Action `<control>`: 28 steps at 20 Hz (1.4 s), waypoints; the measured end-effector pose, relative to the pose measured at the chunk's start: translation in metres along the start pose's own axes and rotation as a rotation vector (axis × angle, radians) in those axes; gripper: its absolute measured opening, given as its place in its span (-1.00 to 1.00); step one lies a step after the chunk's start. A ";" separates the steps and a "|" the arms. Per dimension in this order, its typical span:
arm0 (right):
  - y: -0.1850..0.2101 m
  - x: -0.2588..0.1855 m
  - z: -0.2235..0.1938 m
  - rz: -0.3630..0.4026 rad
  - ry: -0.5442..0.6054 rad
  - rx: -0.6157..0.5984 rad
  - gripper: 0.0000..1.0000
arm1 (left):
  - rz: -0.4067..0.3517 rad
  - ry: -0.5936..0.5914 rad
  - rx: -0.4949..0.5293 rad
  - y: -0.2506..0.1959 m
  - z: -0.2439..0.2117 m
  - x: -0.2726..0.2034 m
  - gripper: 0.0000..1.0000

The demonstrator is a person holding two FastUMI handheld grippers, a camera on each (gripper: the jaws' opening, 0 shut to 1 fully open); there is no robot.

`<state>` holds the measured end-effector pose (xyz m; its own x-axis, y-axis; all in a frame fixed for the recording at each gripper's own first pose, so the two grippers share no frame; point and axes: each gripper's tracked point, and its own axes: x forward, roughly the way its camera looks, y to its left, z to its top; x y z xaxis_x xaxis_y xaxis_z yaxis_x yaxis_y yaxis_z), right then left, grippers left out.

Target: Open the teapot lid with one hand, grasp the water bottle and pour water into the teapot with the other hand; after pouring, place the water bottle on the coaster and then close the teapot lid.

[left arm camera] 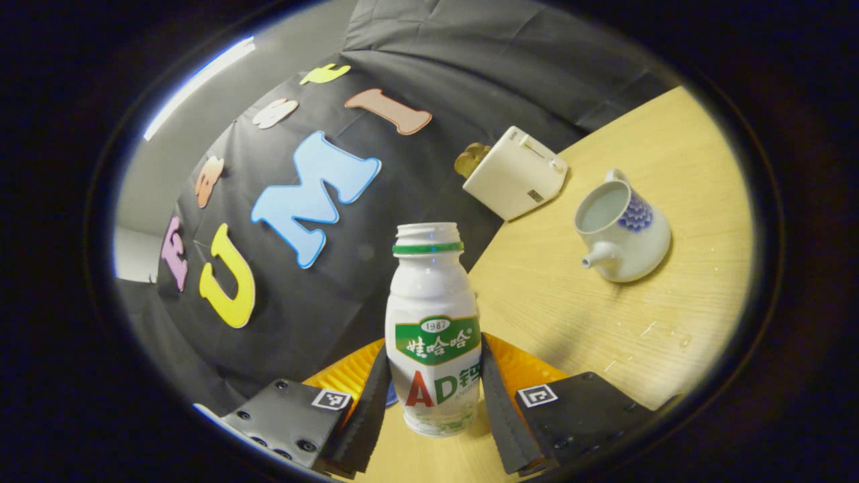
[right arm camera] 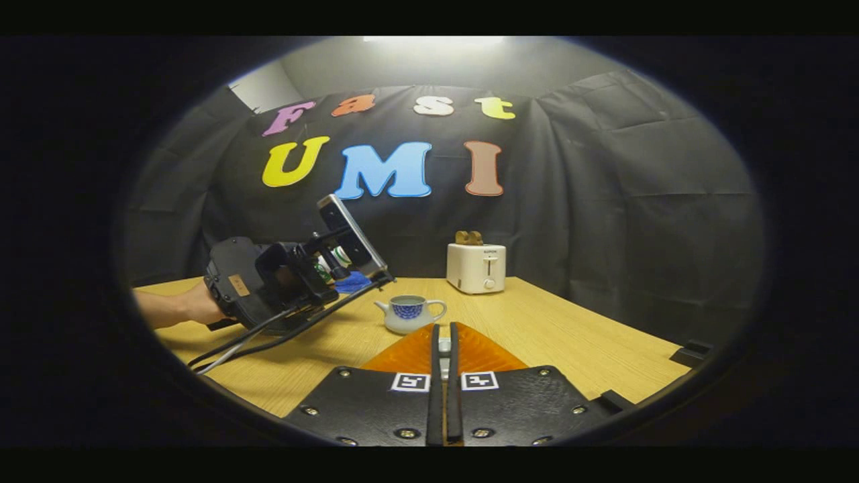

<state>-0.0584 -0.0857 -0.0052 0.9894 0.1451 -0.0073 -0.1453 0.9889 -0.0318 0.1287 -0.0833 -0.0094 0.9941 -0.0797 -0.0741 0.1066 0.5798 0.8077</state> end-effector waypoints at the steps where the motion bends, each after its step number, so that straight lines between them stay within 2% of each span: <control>1: -0.001 0.000 -0.001 -0.002 0.002 0.002 -0.95 | -0.003 0.000 0.019 -0.003 0.001 0.000 0.60; 7: -0.009 -0.001 -0.004 -0.014 0.009 0.013 -0.95 | -0.034 -0.011 0.156 -0.015 0.013 0.006 0.60; 17: -0.017 -0.003 -0.005 -0.023 0.009 0.030 -0.95 | -0.031 -0.028 0.368 -0.026 0.027 0.006 0.60; 18: -0.018 -0.003 -0.005 -0.024 0.006 0.034 -0.95 | -0.025 -0.030 0.390 -0.025 0.029 0.007 0.50; 19: -0.019 -0.004 -0.004 -0.026 0.005 0.037 -0.95 | -0.023 -0.034 0.403 -0.025 0.030 0.006 0.60; 28: -0.020 -0.005 -0.006 -0.028 0.008 0.038 -0.95 | -0.029 -0.049 0.505 -0.029 0.039 0.009 0.60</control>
<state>-0.0608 -0.1060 -0.0107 0.9930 0.1168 -0.0147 -0.1167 0.9931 0.0058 0.1336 -0.1320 -0.0106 0.9873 -0.1353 -0.0832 0.0989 0.1132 0.9886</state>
